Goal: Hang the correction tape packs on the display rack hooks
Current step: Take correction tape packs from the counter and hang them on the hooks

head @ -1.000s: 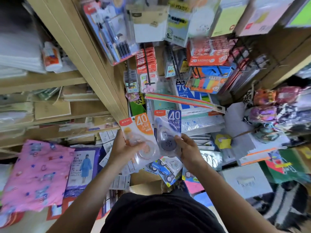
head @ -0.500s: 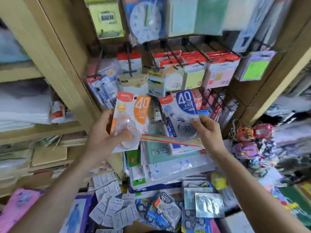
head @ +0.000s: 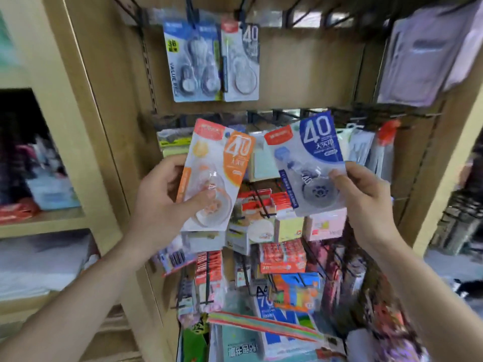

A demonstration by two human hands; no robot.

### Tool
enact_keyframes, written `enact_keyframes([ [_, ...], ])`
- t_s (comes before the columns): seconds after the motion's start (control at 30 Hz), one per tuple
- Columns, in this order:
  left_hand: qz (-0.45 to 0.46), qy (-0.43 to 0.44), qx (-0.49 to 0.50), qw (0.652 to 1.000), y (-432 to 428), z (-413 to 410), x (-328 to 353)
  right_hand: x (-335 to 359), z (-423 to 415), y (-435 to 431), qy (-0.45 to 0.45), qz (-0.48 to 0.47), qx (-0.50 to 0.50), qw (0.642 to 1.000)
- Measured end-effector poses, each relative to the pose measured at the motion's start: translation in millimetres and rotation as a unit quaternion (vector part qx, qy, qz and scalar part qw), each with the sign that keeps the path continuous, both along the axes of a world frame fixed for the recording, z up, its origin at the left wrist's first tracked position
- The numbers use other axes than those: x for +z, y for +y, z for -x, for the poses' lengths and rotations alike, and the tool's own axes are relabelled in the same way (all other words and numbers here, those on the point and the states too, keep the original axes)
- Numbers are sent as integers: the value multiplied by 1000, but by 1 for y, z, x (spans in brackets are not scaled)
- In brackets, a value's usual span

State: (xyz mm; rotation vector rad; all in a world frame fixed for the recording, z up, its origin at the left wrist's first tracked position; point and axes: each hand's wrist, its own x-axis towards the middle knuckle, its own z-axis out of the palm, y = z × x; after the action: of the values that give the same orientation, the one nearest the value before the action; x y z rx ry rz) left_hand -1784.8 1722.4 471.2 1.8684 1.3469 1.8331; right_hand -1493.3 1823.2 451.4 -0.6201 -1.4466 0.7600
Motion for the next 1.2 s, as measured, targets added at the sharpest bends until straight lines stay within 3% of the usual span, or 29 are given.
enact_keyframes([
  [0.23, -72, -33, 24, 997, 20, -6, 44, 78, 1, 22, -36, -64, -63, 995],
  [0.53, -101, -106, 50, 988, 42, 12, 69, 162, 32, 61, -110, -122, -141, 976],
  [0.73, -99, -89, 41, 990, 61, 26, 82, 200, 52, 70, -150, -161, -165, 961],
  [0.87, -119, -23, 78, 990, 61, 34, 89, 205, 57, 82, -95, -138, -141, 976],
  [1.07, -31, -60, 39, 997, 74, 44, 93, 198, 74, 98, -40, -17, -79, 996],
  [1.2, -29, -52, 44, 997, 78, 45, 84, 192, 83, 93, -3, 26, -51, 998],
])
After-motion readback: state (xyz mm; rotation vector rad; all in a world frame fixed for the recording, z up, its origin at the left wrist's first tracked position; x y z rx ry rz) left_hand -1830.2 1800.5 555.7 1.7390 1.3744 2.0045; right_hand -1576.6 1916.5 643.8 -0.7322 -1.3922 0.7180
